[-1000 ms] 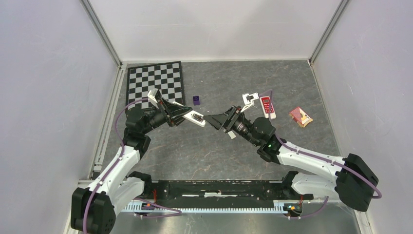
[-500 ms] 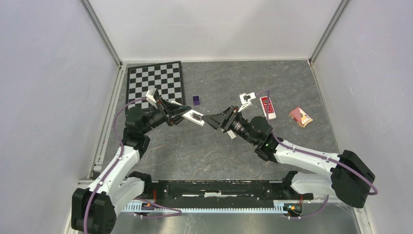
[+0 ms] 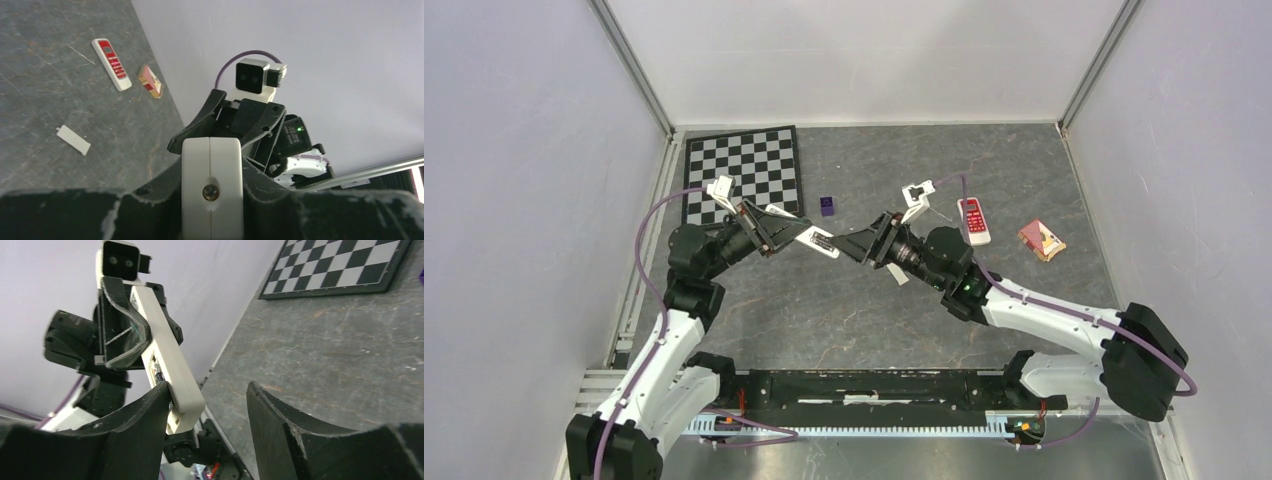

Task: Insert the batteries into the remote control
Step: Load the battery into the remote control.

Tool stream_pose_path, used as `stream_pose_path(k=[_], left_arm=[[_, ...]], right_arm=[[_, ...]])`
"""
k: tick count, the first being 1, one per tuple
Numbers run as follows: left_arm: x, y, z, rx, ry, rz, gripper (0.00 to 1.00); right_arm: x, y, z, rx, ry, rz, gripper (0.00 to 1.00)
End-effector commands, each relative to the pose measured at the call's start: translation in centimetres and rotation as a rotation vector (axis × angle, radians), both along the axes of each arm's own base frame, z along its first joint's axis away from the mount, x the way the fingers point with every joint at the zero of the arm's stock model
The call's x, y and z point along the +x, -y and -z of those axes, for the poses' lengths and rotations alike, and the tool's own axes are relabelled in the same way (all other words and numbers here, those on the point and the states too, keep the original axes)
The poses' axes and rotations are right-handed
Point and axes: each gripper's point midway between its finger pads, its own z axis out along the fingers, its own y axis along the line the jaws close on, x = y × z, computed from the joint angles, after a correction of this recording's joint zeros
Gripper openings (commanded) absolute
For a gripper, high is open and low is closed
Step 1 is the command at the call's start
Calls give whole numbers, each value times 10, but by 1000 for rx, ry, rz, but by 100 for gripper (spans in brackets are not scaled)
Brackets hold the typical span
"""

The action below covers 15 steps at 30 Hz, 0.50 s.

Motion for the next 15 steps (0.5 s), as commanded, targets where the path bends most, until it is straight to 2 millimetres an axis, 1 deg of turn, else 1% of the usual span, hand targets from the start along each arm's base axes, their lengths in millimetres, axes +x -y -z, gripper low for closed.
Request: stream_pose_path(k=[1,4,6,7,9,11,12,15], left_arm=[[-30,8,-40,26,209,106,2],[-26,8,-34,34,189,93,2],[-22,7,-27,55,174,73,2],[-20,6,-25,66,171,62,2],[-14,3,-13,106,146,27,2],[-12,1,-4,141,152,9,2],[-12,1,-1,151,154,8,2],[-11,0,13,184,143,3,2]], right_arm=[[20,18,80,-363,-49,87,61],[24,25,87,-434,-9,107,60],[26,28,84,-463,27,112,60],[26,29,80,-468,49,111,61],[26,29,67,-463,99,97,68],[23,28,50,-458,171,68,82],[22,27,41,-459,213,51,86],[15,27,17,-447,322,6,93]])
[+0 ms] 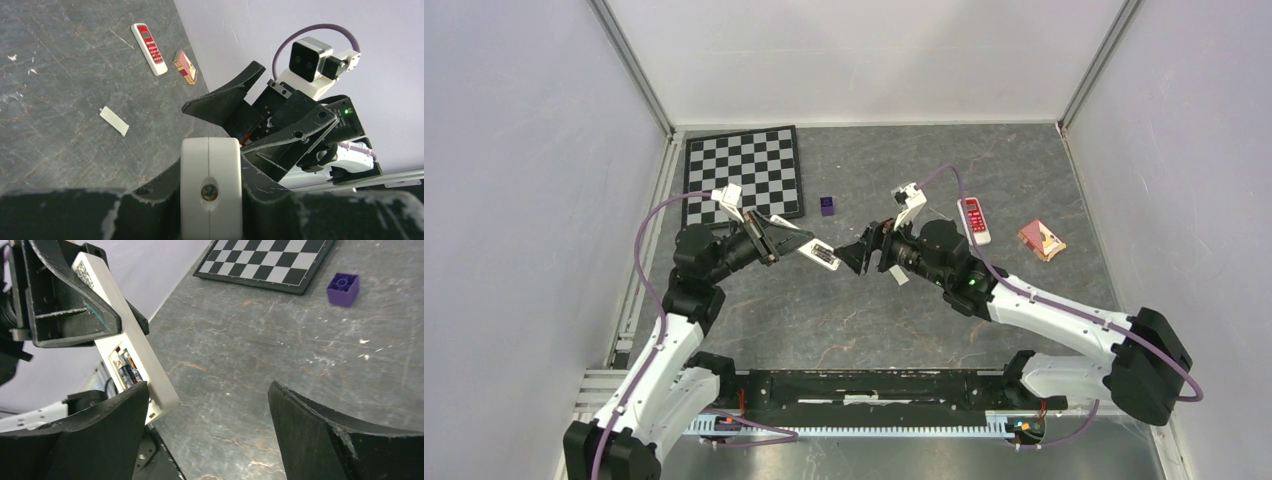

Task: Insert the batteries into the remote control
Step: Load the battery into the remote control, then pick up the battery cover at the center of the board.

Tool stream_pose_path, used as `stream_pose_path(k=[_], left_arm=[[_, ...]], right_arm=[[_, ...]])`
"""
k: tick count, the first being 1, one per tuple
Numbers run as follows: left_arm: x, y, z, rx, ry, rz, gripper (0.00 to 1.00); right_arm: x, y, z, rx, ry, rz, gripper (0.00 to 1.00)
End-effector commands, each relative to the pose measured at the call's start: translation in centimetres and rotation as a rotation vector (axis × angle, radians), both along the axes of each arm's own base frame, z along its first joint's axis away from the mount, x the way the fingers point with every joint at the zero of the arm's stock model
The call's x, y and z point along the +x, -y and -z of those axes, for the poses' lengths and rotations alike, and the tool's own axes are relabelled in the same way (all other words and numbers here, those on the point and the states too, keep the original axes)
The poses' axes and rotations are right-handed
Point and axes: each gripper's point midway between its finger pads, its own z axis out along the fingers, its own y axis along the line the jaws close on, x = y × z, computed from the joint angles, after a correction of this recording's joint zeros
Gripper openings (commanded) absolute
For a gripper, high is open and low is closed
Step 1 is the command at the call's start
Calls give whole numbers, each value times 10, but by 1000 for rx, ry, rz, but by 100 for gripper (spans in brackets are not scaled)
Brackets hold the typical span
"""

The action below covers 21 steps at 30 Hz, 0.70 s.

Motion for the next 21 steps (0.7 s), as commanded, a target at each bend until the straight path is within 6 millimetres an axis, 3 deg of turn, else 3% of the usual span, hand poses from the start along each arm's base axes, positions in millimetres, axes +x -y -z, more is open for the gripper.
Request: stream_pose_path(k=[1,4,7,14,18,21], left_arm=[[-12,3,-22,32,151,46,2],[-11,2,-14,43,148,40,2],[-11,0,-7,65,147,26,2],[6,-21,18,189,83,-131,2],[11,-29,37,236,16,-181,2],[12,-28,42,234,-3,-173,2]], right_arm=[[3,13,-26,-96,182,-41,94],[-1,20,-34,-124,266,-69,95],[1,31,-16,-201,311,-78,96],[19,69,65,-553,265,-33,93],[24,94,127,-828,115,-35,81],[24,102,159,-936,22,-58,75]])
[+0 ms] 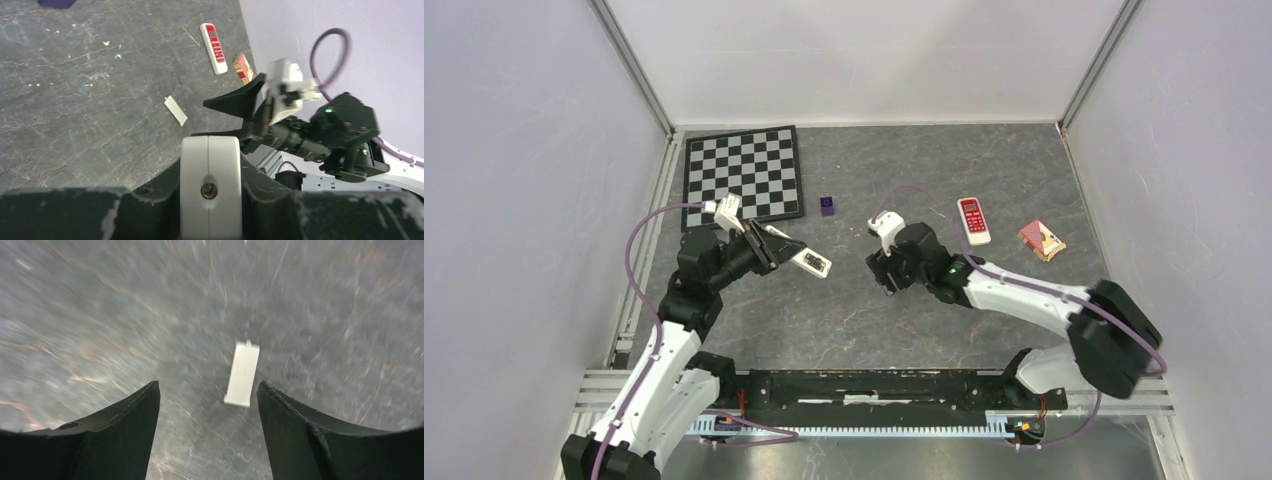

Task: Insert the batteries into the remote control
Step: Pick up the battery cover at the center of the board.

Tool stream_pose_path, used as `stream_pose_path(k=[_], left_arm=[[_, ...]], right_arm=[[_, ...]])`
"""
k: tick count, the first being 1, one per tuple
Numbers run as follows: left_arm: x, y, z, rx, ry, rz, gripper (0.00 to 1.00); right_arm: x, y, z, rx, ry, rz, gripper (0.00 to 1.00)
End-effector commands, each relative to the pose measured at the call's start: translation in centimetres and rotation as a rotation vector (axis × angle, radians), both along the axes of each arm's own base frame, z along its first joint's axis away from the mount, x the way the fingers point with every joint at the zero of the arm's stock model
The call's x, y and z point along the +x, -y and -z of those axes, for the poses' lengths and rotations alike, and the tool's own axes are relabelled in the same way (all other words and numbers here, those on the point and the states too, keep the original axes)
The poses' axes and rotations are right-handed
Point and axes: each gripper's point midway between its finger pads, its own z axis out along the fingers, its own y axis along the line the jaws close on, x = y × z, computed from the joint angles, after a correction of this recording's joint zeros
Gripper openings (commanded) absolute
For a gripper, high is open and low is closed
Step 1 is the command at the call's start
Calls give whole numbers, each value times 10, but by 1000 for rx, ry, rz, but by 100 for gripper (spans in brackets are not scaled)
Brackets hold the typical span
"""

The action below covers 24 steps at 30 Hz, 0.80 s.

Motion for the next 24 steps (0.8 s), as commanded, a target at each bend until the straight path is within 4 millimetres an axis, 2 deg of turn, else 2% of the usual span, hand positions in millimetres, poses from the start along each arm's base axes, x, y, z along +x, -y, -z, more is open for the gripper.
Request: stream_pose_path(k=[1,6,13,24], left_arm=[[7,-4,0,46,25,-25,2],[8,-4,-1,43,29,-21,2],[9,-3,-1,46,34,-19,2],[8,-3,-1,47,36,-18,2]], right_arm=[[2,29,41,-233,-96,47,74],[6,34,62,-258,-175,78,68],[9,38,78,-251,-257,67,65],[-4,40,100,-276,-436,19,47]])
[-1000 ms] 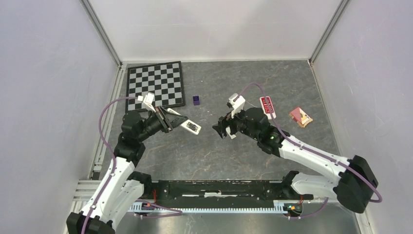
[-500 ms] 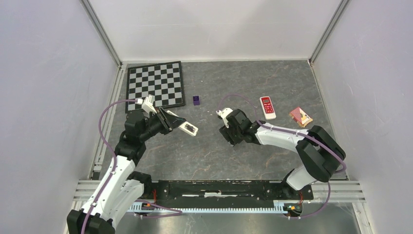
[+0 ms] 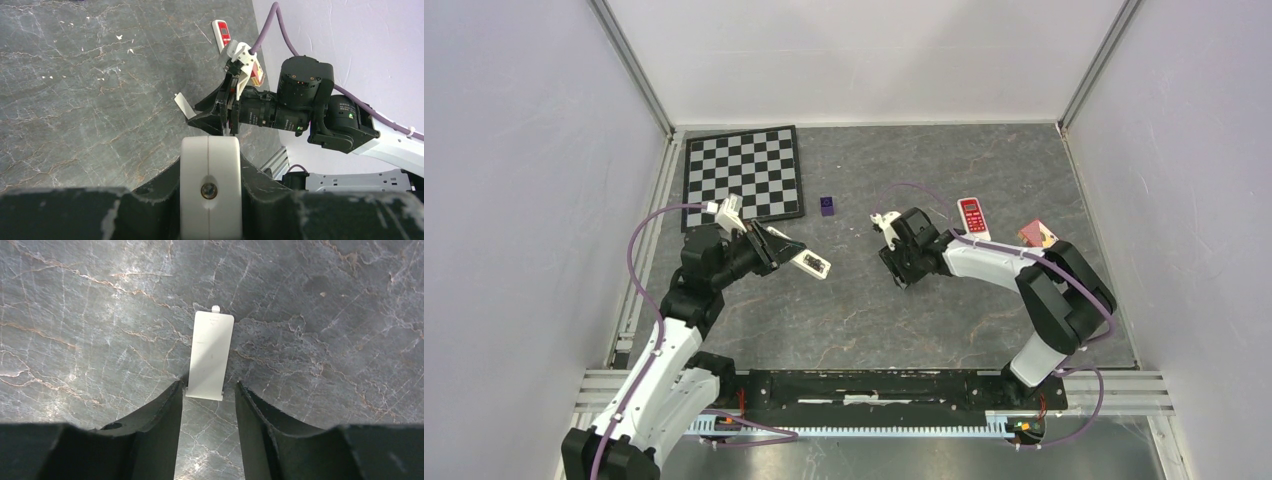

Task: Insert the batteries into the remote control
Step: Pick up the battery cover at the center of the board.

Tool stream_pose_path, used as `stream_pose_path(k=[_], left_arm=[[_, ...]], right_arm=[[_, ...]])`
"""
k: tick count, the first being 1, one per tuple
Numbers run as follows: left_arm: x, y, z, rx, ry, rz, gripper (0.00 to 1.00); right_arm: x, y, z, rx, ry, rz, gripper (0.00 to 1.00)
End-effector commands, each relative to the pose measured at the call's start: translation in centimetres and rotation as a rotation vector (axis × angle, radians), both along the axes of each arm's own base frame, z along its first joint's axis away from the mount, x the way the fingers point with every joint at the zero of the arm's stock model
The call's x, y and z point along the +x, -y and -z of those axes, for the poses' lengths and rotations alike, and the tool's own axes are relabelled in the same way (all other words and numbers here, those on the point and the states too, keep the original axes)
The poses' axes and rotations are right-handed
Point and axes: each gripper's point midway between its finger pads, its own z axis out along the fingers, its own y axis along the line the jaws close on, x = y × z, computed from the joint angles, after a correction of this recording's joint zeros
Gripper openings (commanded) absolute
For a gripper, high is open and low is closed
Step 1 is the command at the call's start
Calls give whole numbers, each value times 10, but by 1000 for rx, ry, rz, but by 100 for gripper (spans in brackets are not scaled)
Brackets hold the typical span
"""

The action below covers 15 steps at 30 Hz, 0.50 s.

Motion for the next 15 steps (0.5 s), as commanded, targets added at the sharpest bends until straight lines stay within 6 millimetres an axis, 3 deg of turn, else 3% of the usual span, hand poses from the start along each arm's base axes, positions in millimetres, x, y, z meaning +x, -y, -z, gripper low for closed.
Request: stream_pose_path(k=[1,10,15], left_arm=[[3,0,-18,14,90,11,2],[0,0,-17,18,96,14,2],[1,0,-17,15,95,15,2]], right_arm=[[-10,-3,10,-10,-86,-24,45],[-11,5,4,-43,-88,-6,49],[-16,7,5,-50,-101,-11,39]])
